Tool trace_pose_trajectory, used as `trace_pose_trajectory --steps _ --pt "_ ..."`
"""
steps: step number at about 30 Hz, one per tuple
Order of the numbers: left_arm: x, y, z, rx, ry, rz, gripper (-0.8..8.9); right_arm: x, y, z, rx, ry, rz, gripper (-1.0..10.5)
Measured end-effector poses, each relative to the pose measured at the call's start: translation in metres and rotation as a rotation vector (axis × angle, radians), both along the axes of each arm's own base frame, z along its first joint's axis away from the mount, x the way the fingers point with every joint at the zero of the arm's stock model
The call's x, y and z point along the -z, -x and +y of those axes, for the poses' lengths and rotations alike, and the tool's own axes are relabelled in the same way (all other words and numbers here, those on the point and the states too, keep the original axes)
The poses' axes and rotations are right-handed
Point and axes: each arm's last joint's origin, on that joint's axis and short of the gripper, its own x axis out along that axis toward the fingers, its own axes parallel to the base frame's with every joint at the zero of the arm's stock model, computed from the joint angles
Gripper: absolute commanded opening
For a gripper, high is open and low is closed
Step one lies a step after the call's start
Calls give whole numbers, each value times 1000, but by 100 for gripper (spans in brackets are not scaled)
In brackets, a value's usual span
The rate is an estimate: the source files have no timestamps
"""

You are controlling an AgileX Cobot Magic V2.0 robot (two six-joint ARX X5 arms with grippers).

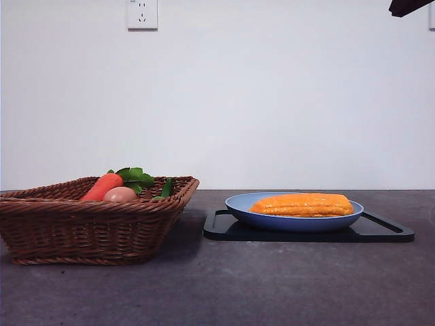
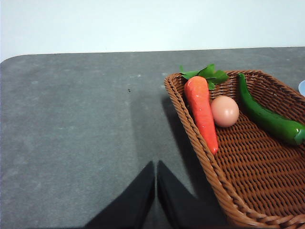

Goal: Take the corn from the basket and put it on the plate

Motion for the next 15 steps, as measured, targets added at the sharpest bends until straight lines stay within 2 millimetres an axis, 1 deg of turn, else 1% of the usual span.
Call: trace_pose_trajectory --steps 15 --pt "0 0 0 -3 19 3 7 0 0 0 0 0 0 2"
